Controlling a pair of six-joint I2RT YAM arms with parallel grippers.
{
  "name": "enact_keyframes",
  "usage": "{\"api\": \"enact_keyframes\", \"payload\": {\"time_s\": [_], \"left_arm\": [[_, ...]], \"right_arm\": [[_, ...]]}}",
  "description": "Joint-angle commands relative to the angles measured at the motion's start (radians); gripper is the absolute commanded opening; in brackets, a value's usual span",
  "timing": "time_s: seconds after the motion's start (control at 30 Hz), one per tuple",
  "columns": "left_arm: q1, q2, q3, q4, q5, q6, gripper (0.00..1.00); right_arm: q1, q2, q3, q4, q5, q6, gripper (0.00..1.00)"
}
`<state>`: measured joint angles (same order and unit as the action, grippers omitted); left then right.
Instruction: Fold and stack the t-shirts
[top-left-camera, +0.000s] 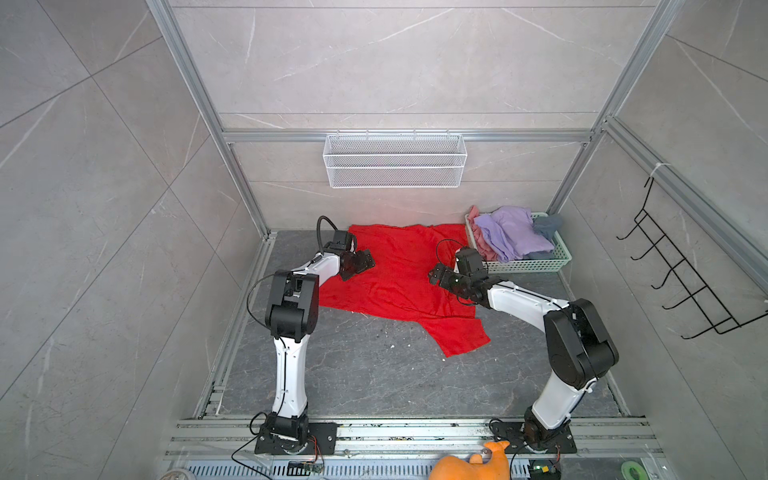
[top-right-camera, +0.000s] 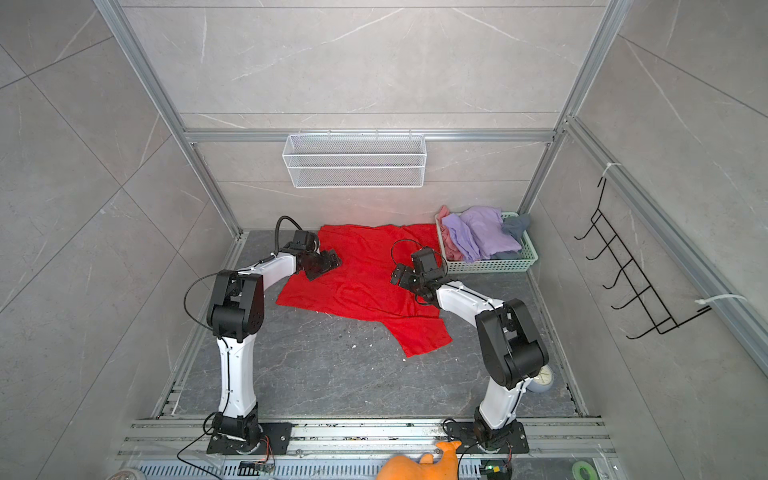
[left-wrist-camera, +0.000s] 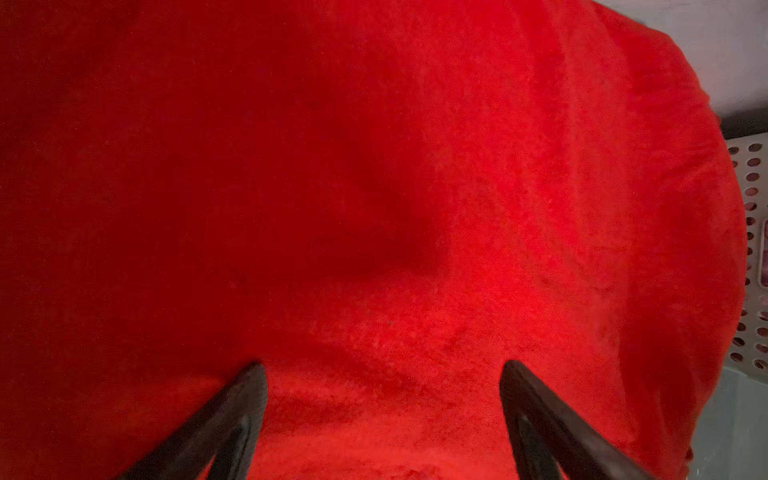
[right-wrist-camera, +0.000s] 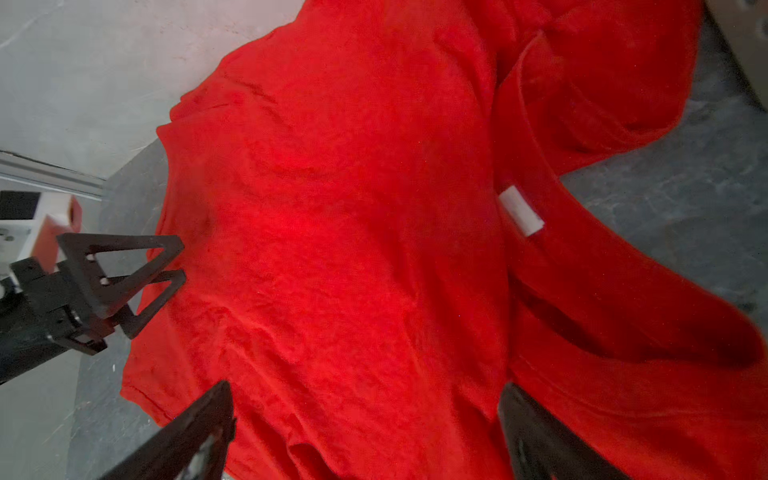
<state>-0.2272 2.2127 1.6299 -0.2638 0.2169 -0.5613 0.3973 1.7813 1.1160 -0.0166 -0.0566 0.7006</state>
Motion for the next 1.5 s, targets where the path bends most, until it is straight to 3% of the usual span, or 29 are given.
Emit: {"api": "enact_keyframes", "payload": {"time_s": [0.0, 0.27, 0.53, 0.73, 0.97, 1.13, 1.3, 1.47], "left_arm": [[0.013, -0.029, -0.072, -0.019, -0.064, -0.054, 0.91], [0.09, -0.151, -0.328, 0.007, -0.121, -0.084, 0.91], [0.2, -0.419, -0.724, 0.065, -0.156, -0.179, 0.9], [0.204, -0.584, -0.865, 0.031, -0.175, -0.202, 0.9], [0.202, -0.739, -0.784, -0.04, -0.145, -0.104, 0.9], [0.199, -0.728, -0.621, -0.049, -0.065, -0.026, 0.9], [0.199, -0.559, -0.445, -0.034, -0.027, 0.008, 0.9], [0.199, -0.366, -0.263, -0.013, -0.009, 0.014, 0.9]], "right_arm": [[0.004, 0.046, -0.017, 0.02, 0.024, 0.024, 0.99], [0.004, 0.103, -0.074, 0.1, -0.032, 0.075, 1.0], [0.003, 0.106, -0.175, 0.188, -0.1, 0.132, 1.0], [0.005, 0.034, -0.27, 0.159, -0.103, 0.175, 1.0], [0.005, -0.115, -0.288, 0.035, -0.083, 0.173, 0.98], [0.005, -0.168, -0.151, -0.044, -0.045, 0.102, 0.98], [0.005, -0.009, 0.107, -0.055, -0.044, 0.017, 0.98], [0.004, 0.198, 0.356, 0.015, -0.103, 0.015, 0.98]]}}
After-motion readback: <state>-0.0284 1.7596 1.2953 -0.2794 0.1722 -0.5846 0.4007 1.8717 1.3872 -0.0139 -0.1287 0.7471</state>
